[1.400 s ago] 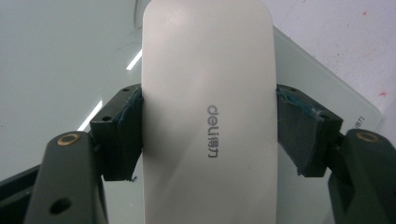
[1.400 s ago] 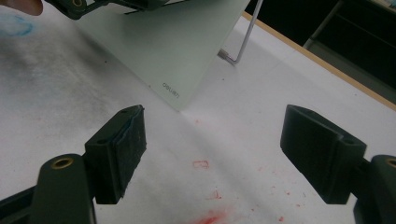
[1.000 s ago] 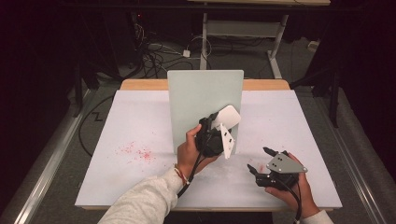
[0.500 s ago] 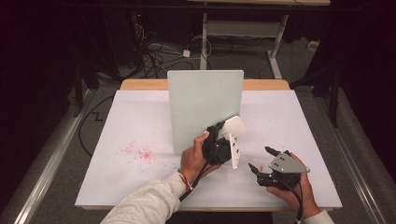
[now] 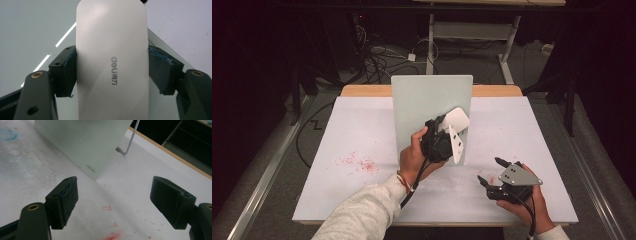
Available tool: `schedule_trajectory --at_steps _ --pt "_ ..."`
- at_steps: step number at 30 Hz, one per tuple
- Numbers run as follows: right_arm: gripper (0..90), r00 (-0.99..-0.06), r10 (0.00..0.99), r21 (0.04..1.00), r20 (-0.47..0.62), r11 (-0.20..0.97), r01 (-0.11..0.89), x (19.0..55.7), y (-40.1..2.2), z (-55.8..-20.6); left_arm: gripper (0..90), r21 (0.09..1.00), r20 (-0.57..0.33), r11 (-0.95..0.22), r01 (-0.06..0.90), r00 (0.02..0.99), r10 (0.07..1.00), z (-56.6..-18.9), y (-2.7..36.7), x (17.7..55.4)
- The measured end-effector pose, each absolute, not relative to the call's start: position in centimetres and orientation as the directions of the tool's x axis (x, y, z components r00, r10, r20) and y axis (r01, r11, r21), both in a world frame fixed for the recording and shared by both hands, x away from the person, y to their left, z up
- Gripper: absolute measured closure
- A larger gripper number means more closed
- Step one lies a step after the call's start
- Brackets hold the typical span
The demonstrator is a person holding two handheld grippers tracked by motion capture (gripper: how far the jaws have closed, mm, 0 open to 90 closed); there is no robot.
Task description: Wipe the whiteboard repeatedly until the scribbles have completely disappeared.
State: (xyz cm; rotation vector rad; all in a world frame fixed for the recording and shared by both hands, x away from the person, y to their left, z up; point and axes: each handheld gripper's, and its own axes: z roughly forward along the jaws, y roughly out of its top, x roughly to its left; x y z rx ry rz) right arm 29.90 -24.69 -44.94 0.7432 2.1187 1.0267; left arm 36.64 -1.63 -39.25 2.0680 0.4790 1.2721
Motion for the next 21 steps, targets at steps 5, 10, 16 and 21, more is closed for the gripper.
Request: schedule_trajectory --at_steps 5,10,16,21 --pt "23.0 -0.617 0.724 0.826 -0.308 0.525 0.204 29.9 -24.9 -44.9 29.4 0.674 0.663 -0.738 -0.043 0.476 0.577 -39.9 -3.4 36.5" --pt "23.0 -0.617 0.723 0.824 -0.311 0.529 0.204 30.0 -25.0 -45.0 29.4 0.643 0.689 -0.764 -0.060 0.481 0.542 -42.2 -4.1 35.7" --pt "23.0 -0.613 0.727 0.826 -0.309 0.525 0.206 30.0 -25.2 -44.9 29.4 0.590 0.711 -0.806 -0.057 0.510 0.485 -44.6 -3.4 34.7" --pt "23.1 -0.611 0.730 0.827 -0.307 0.523 0.209 30.0 -25.2 -45.0 29.4 0.564 0.729 -0.824 -0.060 0.506 0.462 -45.6 -3.1 34.3"
